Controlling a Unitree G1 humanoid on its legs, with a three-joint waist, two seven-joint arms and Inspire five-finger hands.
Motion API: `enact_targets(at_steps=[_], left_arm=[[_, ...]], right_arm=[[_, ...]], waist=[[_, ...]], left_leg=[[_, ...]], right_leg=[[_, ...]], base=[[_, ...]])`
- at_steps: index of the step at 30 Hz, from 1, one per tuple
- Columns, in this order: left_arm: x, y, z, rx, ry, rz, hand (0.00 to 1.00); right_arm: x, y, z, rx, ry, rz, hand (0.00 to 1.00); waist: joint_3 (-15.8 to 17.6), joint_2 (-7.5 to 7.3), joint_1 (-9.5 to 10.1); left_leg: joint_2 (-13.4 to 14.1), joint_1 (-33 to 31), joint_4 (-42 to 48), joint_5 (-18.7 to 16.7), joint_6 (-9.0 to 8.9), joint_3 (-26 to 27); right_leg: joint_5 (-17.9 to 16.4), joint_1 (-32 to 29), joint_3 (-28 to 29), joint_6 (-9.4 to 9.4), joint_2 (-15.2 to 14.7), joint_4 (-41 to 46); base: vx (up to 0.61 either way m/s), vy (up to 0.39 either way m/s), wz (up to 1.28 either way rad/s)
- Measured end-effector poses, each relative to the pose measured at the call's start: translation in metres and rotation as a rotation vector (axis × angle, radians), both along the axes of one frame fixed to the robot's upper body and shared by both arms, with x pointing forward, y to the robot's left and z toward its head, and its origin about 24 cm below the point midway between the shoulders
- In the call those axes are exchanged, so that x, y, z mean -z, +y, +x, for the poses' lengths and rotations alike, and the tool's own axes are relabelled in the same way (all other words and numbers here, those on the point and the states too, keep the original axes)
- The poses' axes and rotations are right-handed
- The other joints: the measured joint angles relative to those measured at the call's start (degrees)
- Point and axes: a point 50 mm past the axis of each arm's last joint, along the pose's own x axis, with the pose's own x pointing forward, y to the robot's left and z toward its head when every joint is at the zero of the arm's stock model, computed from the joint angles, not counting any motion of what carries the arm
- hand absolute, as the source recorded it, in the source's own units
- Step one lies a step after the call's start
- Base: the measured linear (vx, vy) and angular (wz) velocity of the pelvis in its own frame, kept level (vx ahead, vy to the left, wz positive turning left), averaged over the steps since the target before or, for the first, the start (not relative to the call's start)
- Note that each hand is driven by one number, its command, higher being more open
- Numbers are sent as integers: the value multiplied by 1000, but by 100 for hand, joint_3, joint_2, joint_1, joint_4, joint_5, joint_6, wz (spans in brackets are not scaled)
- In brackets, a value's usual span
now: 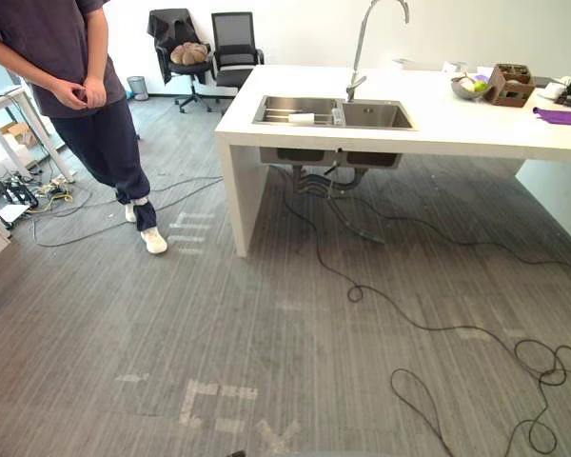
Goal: Walk over to the sink, pick up the cup, carry it to the dishwasher, place the cup inside the dishwasher, then close the dishwasher door
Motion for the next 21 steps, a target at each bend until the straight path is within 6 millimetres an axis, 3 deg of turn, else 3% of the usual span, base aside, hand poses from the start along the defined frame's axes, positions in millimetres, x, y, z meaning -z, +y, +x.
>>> enact_targets(at_steps=[7, 11, 21], left_arm=[[0, 3, 10, 113, -28, 59, 100], [-1, 5, 14, 156, -31, 86, 100], [0, 7, 11, 50, 39, 181, 100]], right_arm=[[0, 0, 5, 14, -19, 1, 100], [0, 1, 2, 149, -22, 82, 100], [0, 4, 3, 217, -57, 162, 100]], waist=[[155, 7, -2], [231, 36, -16], [291, 72, -37]], left_leg=[[-18, 71, -30, 15, -5, -23], [-16, 81, -31, 16, -6, -11], [-12, 159, -32, 17, -7, 51]], right_leg=[[4, 122, -80, 75, -6, -86], [2, 123, -77, 132, -5, -87], [1, 191, -23, 224, -5, -85]], base=[[-13, -21, 6], [-40, -23, -1], [-38, -20, -3]])
